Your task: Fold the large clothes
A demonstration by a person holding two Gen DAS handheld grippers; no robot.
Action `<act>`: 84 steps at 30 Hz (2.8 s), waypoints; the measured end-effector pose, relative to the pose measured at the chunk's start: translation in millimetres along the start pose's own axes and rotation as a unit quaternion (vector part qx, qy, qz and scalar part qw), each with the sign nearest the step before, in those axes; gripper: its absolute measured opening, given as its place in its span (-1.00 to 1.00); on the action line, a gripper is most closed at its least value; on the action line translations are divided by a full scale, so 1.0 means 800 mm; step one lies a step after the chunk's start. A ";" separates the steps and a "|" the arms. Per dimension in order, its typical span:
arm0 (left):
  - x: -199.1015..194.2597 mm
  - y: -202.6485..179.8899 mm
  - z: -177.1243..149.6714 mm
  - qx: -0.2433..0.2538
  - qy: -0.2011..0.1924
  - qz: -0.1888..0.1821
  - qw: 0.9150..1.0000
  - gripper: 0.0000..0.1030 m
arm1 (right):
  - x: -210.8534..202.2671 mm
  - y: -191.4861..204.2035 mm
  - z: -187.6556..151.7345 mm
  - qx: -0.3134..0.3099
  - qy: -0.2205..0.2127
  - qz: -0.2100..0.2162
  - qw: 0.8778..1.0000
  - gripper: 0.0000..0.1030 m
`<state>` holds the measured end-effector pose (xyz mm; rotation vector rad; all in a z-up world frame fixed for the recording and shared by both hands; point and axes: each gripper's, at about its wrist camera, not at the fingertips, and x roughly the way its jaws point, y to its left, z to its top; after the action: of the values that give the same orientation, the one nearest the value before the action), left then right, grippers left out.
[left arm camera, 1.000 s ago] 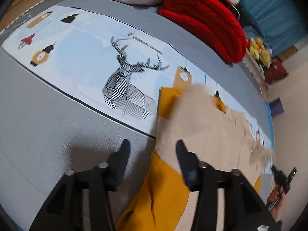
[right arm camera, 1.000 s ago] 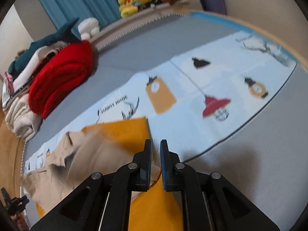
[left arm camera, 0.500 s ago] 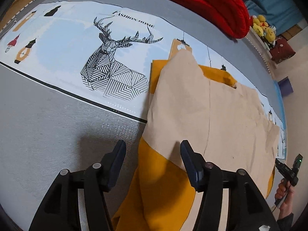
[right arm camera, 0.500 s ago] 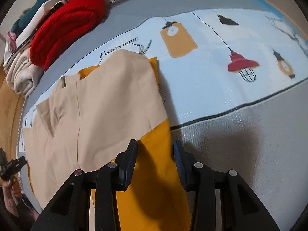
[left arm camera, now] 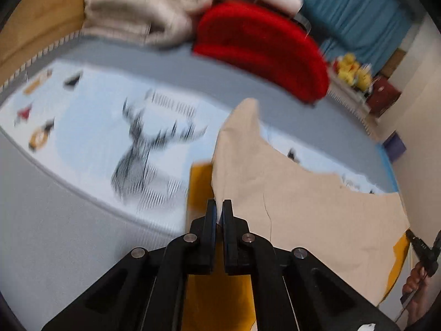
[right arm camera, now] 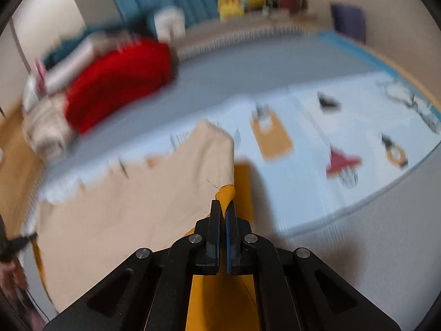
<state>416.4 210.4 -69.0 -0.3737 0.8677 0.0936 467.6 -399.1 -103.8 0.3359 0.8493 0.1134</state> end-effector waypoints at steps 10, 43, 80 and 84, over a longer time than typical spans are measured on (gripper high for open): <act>0.065 0.012 0.000 -0.030 0.038 0.055 0.997 -0.95 | 0.081 -0.008 0.003 0.052 0.046 -0.053 0.996 -0.95; 0.059 -0.015 -0.120 0.147 0.267 0.052 0.951 -0.33 | 0.060 -0.001 -0.099 -0.120 0.272 -0.070 0.952 -0.77; -0.119 -0.059 -0.209 0.118 0.122 0.130 0.977 -0.43 | -0.130 0.188 -0.157 -0.137 0.047 -0.066 0.987 -0.56; -0.112 -0.056 -0.214 0.110 0.132 0.135 0.976 -0.43 | -0.089 0.183 -0.170 -0.155 0.074 -0.072 0.983 -0.56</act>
<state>244.6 113.9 -88.7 -0.0580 1.1773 0.2005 323.8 -244.4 -86.7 -0.0271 0.9843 0.1348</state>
